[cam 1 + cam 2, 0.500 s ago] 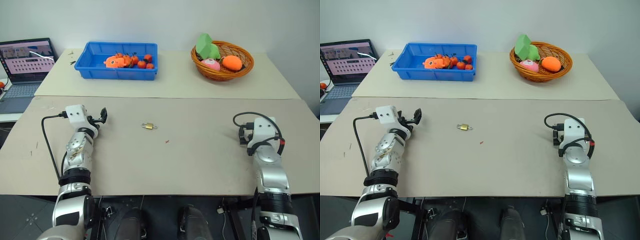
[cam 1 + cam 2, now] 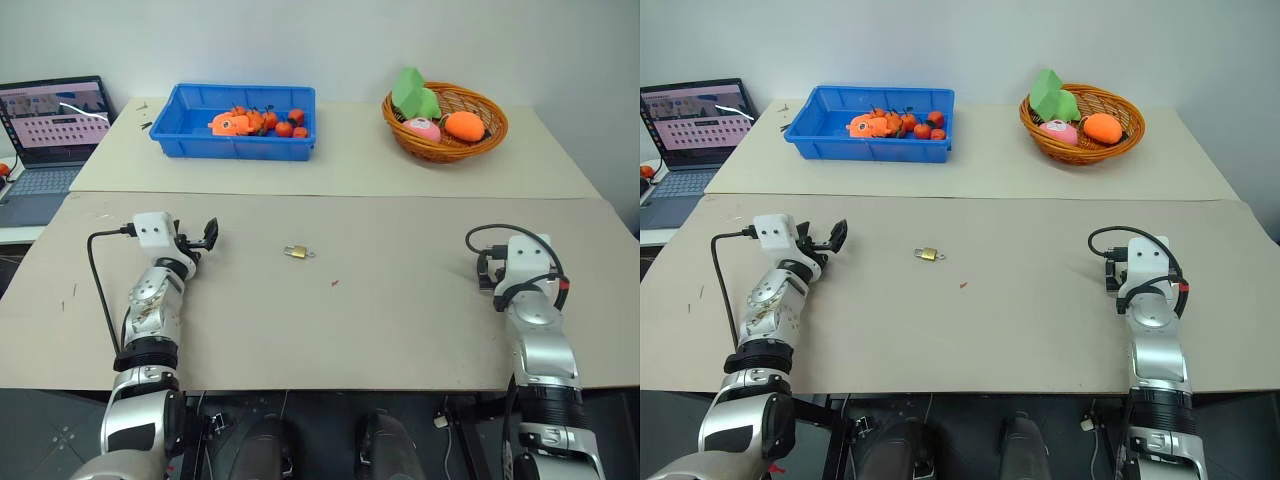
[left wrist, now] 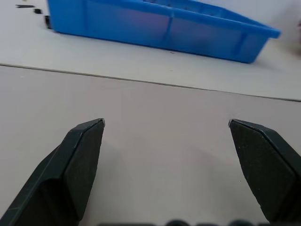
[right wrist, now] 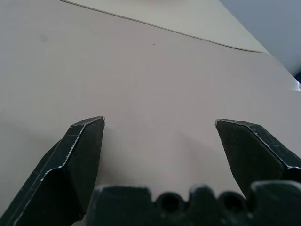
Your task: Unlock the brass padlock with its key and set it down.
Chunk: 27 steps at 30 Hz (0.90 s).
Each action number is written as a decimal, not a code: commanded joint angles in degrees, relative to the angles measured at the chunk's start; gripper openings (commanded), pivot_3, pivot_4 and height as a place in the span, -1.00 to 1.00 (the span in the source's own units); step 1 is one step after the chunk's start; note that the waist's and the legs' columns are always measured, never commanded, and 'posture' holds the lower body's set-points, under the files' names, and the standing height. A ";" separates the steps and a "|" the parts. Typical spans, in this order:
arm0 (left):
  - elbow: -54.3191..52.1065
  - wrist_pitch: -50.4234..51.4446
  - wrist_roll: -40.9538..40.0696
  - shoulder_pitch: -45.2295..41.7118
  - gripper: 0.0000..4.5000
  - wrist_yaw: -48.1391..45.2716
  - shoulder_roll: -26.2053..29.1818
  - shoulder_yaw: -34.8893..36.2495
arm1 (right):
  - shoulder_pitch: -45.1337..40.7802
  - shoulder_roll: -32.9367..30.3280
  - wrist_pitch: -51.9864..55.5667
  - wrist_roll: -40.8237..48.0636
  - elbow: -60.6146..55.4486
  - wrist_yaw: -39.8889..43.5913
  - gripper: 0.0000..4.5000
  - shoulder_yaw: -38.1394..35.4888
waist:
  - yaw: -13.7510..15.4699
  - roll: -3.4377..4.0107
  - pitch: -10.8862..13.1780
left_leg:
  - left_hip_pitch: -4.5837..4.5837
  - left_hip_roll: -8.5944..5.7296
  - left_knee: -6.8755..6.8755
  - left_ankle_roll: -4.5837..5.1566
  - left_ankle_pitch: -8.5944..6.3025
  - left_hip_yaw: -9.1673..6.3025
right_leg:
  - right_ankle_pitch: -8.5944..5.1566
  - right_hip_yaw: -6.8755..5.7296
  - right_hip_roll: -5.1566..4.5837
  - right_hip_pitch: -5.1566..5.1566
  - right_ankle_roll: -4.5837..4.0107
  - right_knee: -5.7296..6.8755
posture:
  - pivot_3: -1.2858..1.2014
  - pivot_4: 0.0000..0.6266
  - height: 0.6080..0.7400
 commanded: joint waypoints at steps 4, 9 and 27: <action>-14.08 11.43 -5.39 -0.54 1.00 -19.03 7.33 -5.56 | 0.78 -0.14 0.89 -0.11 -2.92 -0.56 0.97 -1.20 | -0.07 0.02 -0.01 | 0.01 0.00 0.04 0.00 0.00 -0.01 | 0.00 0.00 0.00 0.02 0.00 0.05 | 0.03 -0.52 -0.15; -5.40 6.98 3.41 -9.94 1.00 -40.37 13.57 -19.35 | -0.29 -0.79 0.74 -0.27 -1.19 -0.16 0.97 -0.98 | 0.21 0.04 -0.02 | -0.01 -0.02 0.20 -0.01 -0.01 -0.02 | -0.22 -0.08 0.01 0.03 0.29 0.19 | 0.03 -0.52 -0.15; 38.02 -20.76 24.85 -32.61 1.00 -46.65 2.07 -29.93 | 13.64 5.04 3.96 4.09 -20.72 -2.47 0.97 -8.33 | 0.30 0.03 -0.02 | -0.57 -0.10 0.68 0.30 -0.38 -0.33 | -0.31 -0.39 -0.07 -0.10 0.29 0.27 | 0.03 -0.52 -0.15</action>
